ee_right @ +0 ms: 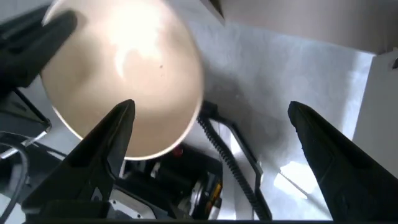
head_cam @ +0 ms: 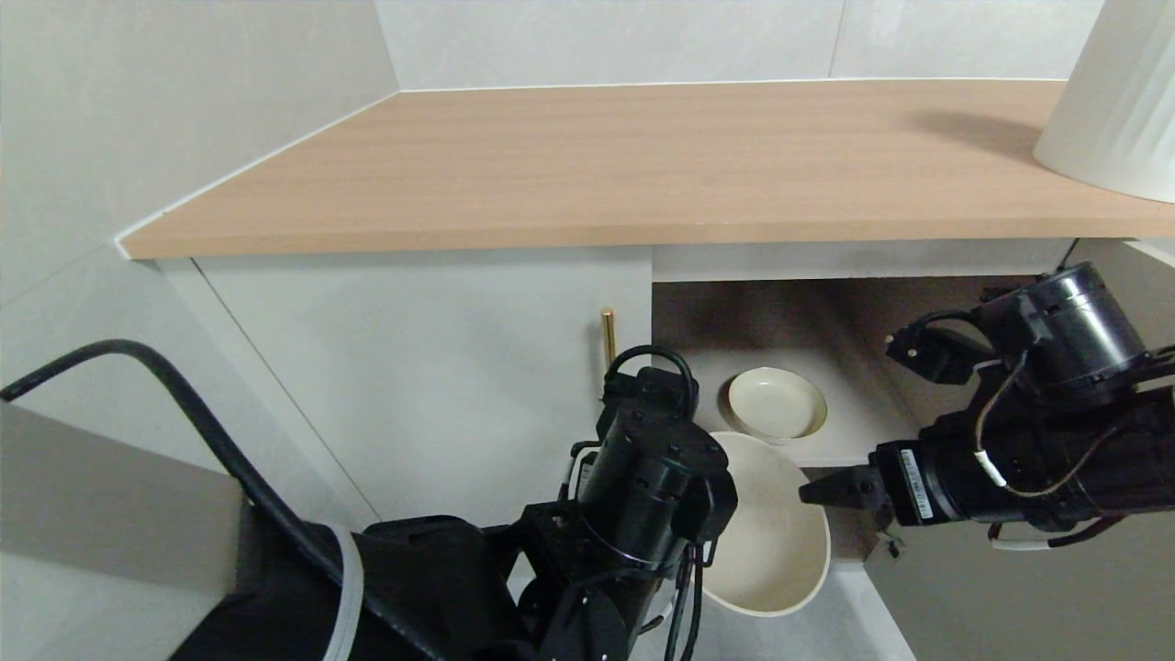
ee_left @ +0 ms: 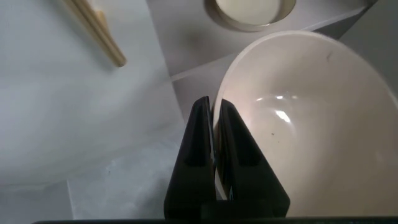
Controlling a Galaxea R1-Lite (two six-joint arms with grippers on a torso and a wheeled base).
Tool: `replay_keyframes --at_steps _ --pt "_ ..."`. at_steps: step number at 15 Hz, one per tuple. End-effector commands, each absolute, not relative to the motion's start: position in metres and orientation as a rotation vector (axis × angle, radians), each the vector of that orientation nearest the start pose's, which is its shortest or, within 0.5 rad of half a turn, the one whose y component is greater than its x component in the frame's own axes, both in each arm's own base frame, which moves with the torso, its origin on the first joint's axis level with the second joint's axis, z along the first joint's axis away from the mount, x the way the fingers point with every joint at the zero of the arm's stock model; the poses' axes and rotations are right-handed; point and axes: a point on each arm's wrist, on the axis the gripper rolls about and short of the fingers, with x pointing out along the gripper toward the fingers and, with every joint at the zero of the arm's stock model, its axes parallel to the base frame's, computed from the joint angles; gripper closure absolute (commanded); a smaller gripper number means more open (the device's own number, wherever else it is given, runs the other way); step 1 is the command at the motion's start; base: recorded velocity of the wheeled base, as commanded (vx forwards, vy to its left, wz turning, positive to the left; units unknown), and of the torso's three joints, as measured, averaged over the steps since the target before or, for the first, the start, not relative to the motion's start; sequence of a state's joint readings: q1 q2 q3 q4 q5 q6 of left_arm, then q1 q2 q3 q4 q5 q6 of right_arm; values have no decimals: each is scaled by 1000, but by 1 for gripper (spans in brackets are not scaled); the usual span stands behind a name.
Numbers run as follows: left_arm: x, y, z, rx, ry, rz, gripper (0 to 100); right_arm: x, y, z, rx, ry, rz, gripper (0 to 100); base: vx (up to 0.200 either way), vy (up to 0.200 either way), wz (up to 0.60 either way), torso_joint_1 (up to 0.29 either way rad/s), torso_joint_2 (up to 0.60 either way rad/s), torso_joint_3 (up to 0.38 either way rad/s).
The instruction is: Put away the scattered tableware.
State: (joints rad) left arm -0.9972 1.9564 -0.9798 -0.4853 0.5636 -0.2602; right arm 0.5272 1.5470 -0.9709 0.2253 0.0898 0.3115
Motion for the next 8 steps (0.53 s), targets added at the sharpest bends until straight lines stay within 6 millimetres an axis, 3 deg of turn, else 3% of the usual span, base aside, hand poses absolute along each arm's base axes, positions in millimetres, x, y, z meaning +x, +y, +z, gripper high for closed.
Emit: replay_keyframes --at_steps 1,6,7,8 --pt "202 -299 128 100 404 -384 100 227 142 174 78 939 440 0 0 0 0 0 0 0" --pt "200 -300 130 98 395 -381 100 234 145 168 107 933 409 0 0 0 0 0 0 0" --pt "199 -300 130 98 392 -377 100 235 146 167 107 935 409 100 0 0 0 0 0 0" --pt "199 -300 130 100 391 -370 100 235 146 167 108 932 410 100 0 0 0 0 0 0"
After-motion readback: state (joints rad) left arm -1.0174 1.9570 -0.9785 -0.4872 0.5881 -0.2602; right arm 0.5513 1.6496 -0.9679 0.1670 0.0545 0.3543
